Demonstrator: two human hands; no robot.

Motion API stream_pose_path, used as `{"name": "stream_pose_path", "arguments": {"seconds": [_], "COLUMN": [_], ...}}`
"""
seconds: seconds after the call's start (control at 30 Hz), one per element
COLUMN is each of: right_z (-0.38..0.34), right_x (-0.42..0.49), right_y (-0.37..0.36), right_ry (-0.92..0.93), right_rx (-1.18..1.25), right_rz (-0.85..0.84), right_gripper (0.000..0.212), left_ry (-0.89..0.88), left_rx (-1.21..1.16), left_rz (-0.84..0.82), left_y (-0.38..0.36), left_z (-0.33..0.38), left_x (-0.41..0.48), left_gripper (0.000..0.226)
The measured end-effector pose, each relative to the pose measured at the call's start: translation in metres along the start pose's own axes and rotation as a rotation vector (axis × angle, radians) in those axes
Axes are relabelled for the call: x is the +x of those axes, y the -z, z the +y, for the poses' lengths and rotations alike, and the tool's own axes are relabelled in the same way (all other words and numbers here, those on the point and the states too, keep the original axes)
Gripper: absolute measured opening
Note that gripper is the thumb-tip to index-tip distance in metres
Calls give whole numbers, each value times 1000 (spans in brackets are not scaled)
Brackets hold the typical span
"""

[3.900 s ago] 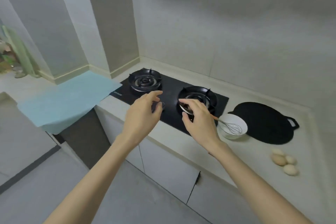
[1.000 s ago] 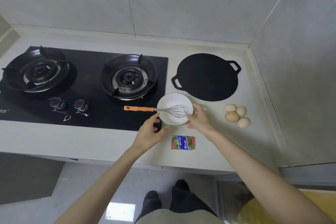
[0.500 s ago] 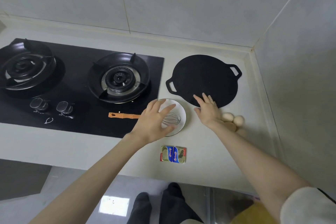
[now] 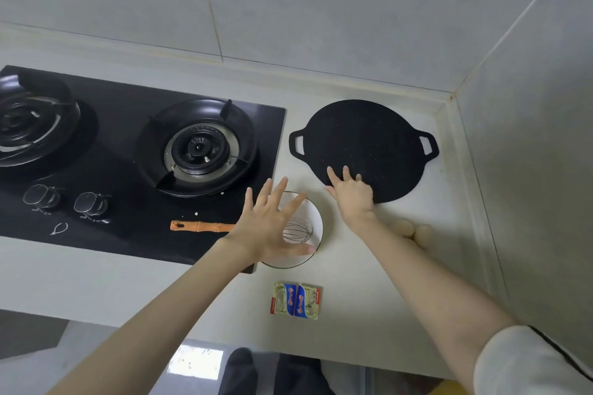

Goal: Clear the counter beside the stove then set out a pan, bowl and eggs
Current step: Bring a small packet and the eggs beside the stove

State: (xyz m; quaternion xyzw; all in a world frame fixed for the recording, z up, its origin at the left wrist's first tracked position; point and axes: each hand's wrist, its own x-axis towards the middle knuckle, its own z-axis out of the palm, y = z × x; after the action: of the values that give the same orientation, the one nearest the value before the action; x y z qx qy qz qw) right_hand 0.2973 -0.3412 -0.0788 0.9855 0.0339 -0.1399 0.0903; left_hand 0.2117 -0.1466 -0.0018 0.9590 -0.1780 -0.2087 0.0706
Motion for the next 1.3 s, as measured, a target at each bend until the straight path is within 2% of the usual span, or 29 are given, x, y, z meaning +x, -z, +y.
{"name": "stream_pose_path", "arguments": {"seconds": [0.13, 0.33, 0.4, 0.57, 0.7, 0.77, 0.87, 1.1, 1.3], "right_z": [-7, -5, -1, 2, -7, -8, -10, -19, -24], "right_x": [9, 6, -1, -38, -82, -95, -102, -87, -77], "right_y": [6, 14, 20, 37, 39, 36, 33, 37, 38], "right_ry": [-3, -25, -10, 77, 139, 117, 66, 43, -24], "right_rx": [-5, 72, 224, 926, 1172, 1252, 1340, 1347, 1372], "right_rz": [5, -13, -43, -77, -278, -322, -290, -156, -100], "right_gripper": [55, 55, 54, 39, 31, 30, 36, 42, 38], "left_ry": [3, -8, -22, -36, -26, -8, -8, -18, -17], "left_rx": [-16, -19, 12, 99, 193, 174, 177, 189, 155], "left_rz": [-23, -5, -12, -55, -40, -34, -36, -29, -46], "left_y": [3, 5, 5, 2, -3, -4, -1, 12, 22], "left_z": [1, -4, -7, -9, -7, -8, -8, -13, -20], "left_x": [1, -6, -12, -29, -32, -30, -24, -6, 9], "left_gripper": [100, 106, 114, 130, 128, 126, 126, 126, 121]}}
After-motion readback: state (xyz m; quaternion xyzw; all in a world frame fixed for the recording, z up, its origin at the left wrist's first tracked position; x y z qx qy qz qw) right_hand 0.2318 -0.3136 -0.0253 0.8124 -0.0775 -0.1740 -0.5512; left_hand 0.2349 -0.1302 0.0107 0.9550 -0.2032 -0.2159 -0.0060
